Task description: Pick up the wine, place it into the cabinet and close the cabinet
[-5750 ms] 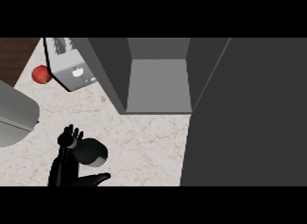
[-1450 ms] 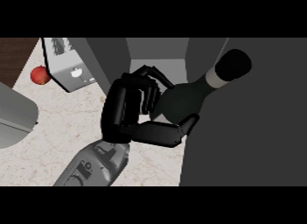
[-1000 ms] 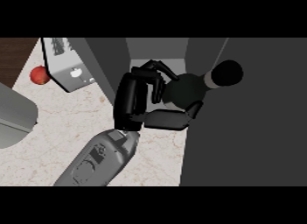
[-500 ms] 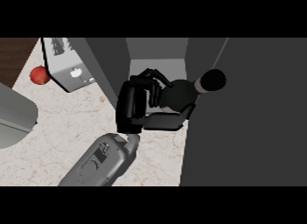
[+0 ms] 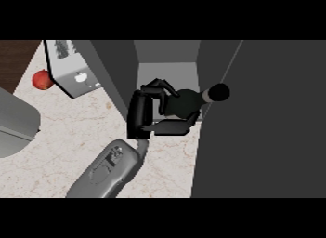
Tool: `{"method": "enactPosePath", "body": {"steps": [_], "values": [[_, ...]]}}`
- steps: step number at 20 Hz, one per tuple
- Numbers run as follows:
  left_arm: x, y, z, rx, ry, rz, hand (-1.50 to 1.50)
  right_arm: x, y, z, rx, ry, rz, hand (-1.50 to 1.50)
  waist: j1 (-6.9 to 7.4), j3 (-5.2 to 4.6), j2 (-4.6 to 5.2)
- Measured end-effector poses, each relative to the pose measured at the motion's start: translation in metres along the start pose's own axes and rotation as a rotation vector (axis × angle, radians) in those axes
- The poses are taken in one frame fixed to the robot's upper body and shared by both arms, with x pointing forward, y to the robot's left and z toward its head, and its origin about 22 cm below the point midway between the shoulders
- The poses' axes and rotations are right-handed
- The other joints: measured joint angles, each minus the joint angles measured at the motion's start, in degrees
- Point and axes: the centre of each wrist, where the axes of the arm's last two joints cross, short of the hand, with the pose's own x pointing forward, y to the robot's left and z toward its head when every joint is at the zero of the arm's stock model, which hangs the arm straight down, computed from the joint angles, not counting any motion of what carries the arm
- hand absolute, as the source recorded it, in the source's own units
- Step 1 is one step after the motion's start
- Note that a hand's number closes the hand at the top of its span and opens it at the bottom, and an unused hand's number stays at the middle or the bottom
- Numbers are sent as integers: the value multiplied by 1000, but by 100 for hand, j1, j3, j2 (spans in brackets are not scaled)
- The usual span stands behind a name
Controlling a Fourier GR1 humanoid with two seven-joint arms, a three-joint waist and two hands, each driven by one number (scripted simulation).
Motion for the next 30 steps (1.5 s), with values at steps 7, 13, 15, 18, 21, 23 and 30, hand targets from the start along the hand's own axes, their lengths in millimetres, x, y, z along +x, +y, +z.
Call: {"method": "enactPosePath", "body": {"steps": [7,13,15,18,21,23,30], "values": [[-14,12,-9,44,-23,-21,150,-1,2,0,10,-1,-10,-150,3,-1,2],[-21,19,-21,76,-22,-12,150,2,5,-3,13,-4,-18,-150,-2,-2,4],[-22,31,-30,75,-12,-10,150,3,4,-3,8,-1,-13,-150,-4,-1,4],[-22,32,-37,70,3,-8,150,1,2,-1,1,-1,-13,-150,-6,0,3],[-26,31,-42,68,19,-3,150,-1,0,-1,-4,-6,-8,-150,-16,-1,7],[-26,29,-50,73,34,5,150,-1,-1,-1,-5,-9,-4,-150,-28,-1,10],[-35,33,-71,87,66,-37,150,-3,2,-1,5,-12,-26,-150,-60,0,20]]}}
